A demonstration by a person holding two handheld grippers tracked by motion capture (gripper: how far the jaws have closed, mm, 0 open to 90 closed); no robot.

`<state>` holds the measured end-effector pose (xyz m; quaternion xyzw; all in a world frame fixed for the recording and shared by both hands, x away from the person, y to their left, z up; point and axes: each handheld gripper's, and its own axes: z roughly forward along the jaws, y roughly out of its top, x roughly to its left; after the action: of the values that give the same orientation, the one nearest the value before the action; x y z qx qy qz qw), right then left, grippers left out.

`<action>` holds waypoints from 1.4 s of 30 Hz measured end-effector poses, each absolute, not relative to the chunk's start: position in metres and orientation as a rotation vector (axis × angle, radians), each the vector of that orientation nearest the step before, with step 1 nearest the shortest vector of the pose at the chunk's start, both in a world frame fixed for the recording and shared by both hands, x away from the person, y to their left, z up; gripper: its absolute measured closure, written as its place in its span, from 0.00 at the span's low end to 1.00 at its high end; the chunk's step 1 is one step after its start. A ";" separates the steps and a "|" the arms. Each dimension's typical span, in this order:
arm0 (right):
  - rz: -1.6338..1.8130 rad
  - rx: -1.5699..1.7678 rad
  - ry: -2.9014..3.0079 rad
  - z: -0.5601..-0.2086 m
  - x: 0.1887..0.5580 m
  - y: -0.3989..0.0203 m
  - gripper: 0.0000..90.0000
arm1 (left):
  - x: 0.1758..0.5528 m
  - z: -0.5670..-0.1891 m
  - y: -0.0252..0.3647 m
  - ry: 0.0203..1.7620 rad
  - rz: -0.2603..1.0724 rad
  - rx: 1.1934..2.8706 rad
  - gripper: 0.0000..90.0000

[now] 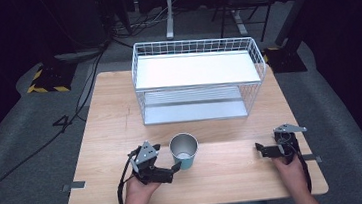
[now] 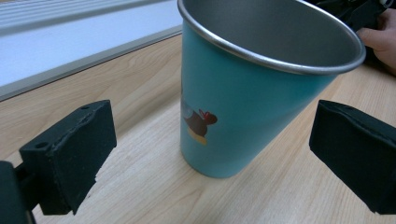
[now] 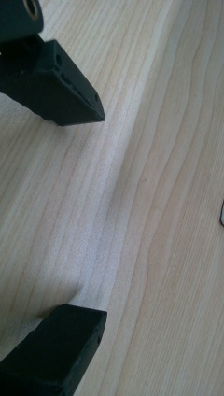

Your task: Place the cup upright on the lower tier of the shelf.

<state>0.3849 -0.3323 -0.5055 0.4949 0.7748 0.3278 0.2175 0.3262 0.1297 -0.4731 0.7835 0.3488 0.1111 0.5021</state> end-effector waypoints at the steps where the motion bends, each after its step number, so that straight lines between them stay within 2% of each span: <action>1: 0.908 1.373 2.145 -0.505 0.385 -0.332 0.06 | 0.327 -0.474 0.127 0.838 0.272 1.893 0.01; 23: 0.906 1.375 2.142 -0.505 0.385 -0.332 0.06 | 0.338 -0.489 0.093 0.789 0.258 1.953 0.01; 27: 0.906 1.375 2.142 -0.505 0.385 -0.332 0.06 | 0.339 -0.492 0.089 0.777 0.282 1.972 0.05; 28: 0.906 1.375 2.142 -0.505 0.385 -0.332 0.06 | 0.339 -0.493 0.088 0.779 0.291 1.972 0.07; 29: 0.905 1.376 2.141 -0.505 0.385 -0.332 0.06 | 0.339 -0.494 0.087 0.781 0.301 1.975 0.15; 33: 0.905 1.379 2.140 -0.505 0.384 -0.332 0.06 | 0.338 -0.495 0.087 0.769 0.318 1.980 0.22; 42: 0.904 1.380 2.138 -0.505 0.384 -0.332 0.06 | 0.336 -0.495 0.085 0.764 0.326 1.983 0.23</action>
<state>0.3842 -0.3316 -0.5054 0.4986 0.7725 0.3268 0.2187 0.3363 0.0854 -0.4954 0.8113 0.3126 0.1334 0.4757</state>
